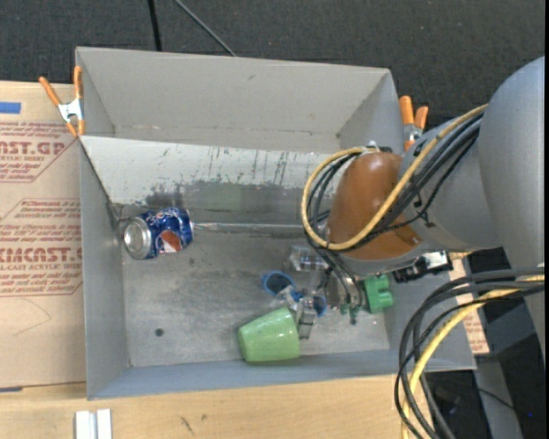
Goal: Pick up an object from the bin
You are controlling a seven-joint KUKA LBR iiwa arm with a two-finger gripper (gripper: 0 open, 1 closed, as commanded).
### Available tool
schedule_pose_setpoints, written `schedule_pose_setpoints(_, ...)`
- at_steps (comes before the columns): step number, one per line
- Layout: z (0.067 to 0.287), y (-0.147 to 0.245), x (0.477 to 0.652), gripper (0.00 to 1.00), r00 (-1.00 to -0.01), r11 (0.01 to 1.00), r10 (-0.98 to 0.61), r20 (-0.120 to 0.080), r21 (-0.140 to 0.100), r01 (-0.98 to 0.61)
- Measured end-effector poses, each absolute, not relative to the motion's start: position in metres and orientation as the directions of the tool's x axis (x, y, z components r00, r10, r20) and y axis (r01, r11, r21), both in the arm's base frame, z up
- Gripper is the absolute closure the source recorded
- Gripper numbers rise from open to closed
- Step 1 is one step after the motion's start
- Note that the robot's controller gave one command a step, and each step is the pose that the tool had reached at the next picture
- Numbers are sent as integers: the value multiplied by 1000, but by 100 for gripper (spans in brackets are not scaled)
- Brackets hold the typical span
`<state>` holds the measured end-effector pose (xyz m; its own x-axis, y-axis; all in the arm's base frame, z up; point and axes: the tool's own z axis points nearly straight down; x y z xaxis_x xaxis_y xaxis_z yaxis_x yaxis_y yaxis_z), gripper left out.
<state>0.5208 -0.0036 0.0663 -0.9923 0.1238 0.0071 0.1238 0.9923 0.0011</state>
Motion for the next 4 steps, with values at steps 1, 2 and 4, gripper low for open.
schedule_pose_setpoints(1, 66, -3, 522, 0, -992, 992, 123, 4, 1, 123)
schedule_pose_setpoints(2, 66, -3, 522, 0, -992, 992, 124, 3, 2, 124)
schedule_pose_setpoints(4, 67, -3, 522, 0, -992, 992, 124, 2, 2, 124)
